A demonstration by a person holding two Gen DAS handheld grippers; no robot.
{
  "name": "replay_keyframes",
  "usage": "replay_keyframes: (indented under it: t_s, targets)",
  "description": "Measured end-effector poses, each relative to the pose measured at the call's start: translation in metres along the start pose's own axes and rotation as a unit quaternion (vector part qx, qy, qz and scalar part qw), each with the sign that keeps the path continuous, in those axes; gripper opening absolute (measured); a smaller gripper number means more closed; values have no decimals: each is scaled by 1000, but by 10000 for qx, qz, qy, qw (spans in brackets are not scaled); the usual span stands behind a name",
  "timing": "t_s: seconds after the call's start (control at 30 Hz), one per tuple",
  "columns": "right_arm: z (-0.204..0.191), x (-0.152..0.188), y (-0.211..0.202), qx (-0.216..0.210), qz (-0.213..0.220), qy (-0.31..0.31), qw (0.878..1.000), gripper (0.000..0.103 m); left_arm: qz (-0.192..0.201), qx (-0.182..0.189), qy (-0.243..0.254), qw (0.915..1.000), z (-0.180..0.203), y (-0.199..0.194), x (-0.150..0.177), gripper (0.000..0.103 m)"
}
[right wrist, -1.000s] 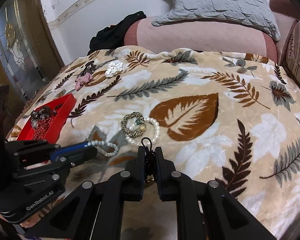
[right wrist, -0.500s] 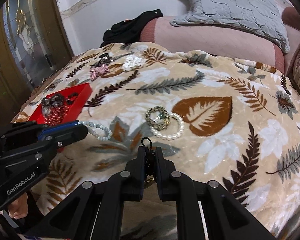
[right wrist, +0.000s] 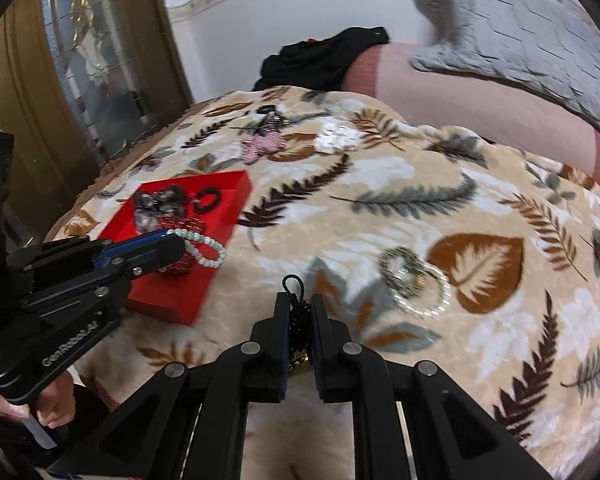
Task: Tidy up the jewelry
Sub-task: 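Carry both items into the red tray and open both tools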
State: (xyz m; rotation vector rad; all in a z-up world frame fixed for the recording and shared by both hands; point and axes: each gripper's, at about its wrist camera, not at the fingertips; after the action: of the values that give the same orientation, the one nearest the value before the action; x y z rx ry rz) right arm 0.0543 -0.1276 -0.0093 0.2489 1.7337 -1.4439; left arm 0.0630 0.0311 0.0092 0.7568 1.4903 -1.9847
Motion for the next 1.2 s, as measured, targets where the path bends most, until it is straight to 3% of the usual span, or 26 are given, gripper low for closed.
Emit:
replay_keyframes:
  t_s: [0.47,0.9,1.2]
  targets:
    - [-70,-53,45,-498,-151,-582,9969,11,253,-567,-831,9946,-91,4,-12,6]
    - [-122,-69,111,-780,-608,-1045,9896,11,-59,-1151,-1630,9799,-169,27,-3,6]
    - [-127,-71,146,-912,-844,-984,9874,12,-228,-1396,-1766,9741,-188,37,2,6]
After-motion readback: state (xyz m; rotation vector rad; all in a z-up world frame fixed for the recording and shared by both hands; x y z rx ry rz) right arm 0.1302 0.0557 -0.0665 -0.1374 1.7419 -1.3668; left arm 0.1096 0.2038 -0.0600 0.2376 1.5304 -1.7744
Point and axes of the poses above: each gripper's, at about its wrist camera, not at the fingertips, and y roughly the way its jaws point, z to its right, x to its underside, and after that the axes turned 15 degrees about -y, right-handed
